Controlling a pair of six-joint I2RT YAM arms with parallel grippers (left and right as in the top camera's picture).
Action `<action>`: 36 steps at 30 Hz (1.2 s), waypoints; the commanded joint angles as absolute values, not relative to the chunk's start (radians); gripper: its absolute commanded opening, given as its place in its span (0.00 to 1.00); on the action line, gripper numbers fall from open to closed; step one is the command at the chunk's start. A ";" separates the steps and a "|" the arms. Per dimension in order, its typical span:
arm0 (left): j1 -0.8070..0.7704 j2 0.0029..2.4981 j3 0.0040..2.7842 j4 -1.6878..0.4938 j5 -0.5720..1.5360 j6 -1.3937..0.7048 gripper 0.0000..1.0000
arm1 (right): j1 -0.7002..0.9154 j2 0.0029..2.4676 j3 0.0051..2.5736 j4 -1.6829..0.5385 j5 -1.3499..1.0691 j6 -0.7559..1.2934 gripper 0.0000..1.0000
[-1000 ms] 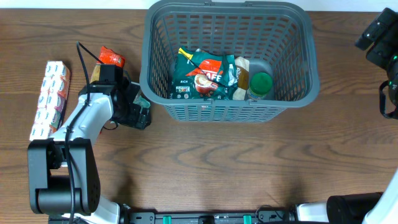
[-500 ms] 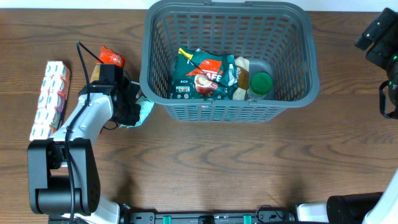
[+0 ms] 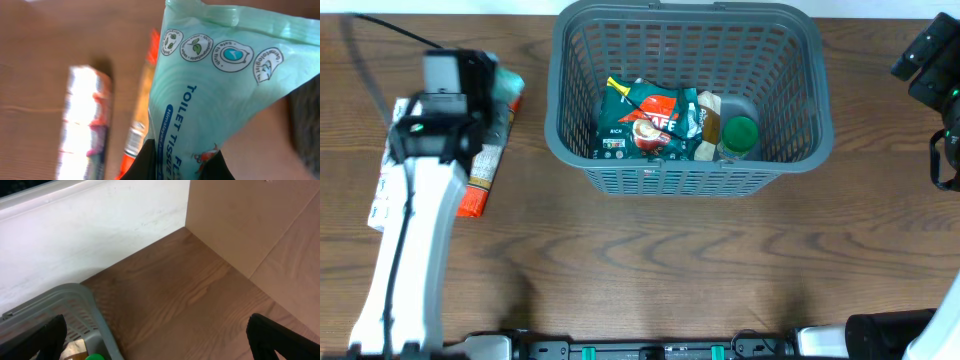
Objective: Pack container
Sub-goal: 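Carry the tissue pack over the basket and release it inside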
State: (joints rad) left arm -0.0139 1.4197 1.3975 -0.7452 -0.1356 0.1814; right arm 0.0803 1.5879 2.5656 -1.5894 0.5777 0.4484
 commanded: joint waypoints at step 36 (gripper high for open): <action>-0.455 1.549 1.581 -0.630 0.451 0.205 0.99 | 0.072 1.589 2.564 -1.591 0.594 0.463 0.99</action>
